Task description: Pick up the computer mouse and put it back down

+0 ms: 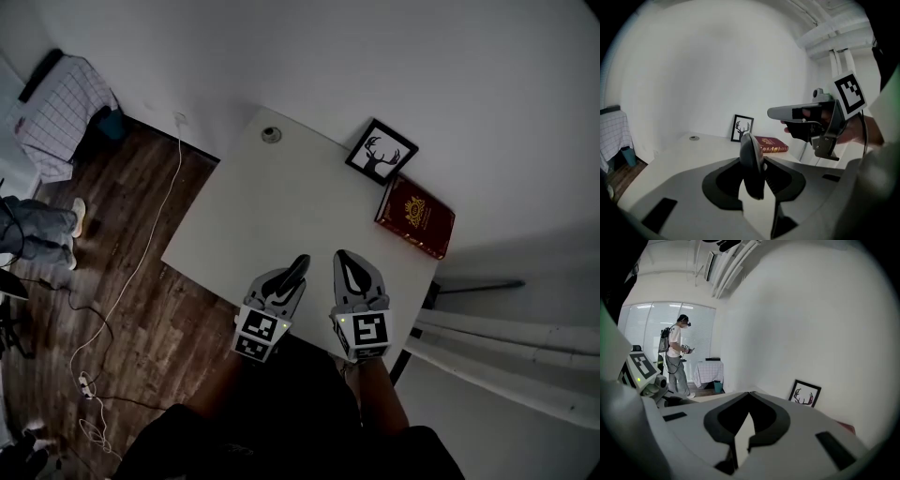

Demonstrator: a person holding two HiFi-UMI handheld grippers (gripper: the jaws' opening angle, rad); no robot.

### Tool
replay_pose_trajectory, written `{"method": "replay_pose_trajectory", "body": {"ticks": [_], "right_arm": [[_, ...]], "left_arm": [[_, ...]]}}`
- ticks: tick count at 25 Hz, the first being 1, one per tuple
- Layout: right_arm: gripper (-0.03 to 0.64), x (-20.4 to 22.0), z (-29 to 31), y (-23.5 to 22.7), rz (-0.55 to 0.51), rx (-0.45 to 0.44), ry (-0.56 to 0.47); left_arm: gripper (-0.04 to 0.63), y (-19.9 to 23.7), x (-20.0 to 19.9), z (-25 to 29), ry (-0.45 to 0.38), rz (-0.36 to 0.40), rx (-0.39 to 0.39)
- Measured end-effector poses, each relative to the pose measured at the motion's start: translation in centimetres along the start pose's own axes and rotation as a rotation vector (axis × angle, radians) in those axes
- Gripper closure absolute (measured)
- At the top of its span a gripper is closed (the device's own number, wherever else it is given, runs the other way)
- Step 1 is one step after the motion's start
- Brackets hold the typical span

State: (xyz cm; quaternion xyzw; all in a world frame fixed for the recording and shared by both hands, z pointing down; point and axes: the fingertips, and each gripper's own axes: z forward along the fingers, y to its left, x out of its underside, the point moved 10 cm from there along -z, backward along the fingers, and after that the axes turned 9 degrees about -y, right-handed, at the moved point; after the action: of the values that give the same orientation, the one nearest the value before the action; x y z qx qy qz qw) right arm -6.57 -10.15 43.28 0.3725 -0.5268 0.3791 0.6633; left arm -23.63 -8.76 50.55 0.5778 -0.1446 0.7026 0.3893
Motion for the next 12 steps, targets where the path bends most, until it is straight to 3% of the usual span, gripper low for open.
{"method": "replay_pose_trajectory", "body": {"ticks": [3, 12], "right_arm": [[0.597, -0.8, 0.6, -1.3, 0.003, -0.022, -0.003], [0.597, 2.0, -1.1, -6.1, -0.028, 0.058, 0.075]], "left_arm": [[0.468, -0.3, -0.2, 1.5, 0.023, -0.011, -0.007], [0.468, -0.4, 1.3, 8.1, 0.111, -0.032, 0.041]]}}
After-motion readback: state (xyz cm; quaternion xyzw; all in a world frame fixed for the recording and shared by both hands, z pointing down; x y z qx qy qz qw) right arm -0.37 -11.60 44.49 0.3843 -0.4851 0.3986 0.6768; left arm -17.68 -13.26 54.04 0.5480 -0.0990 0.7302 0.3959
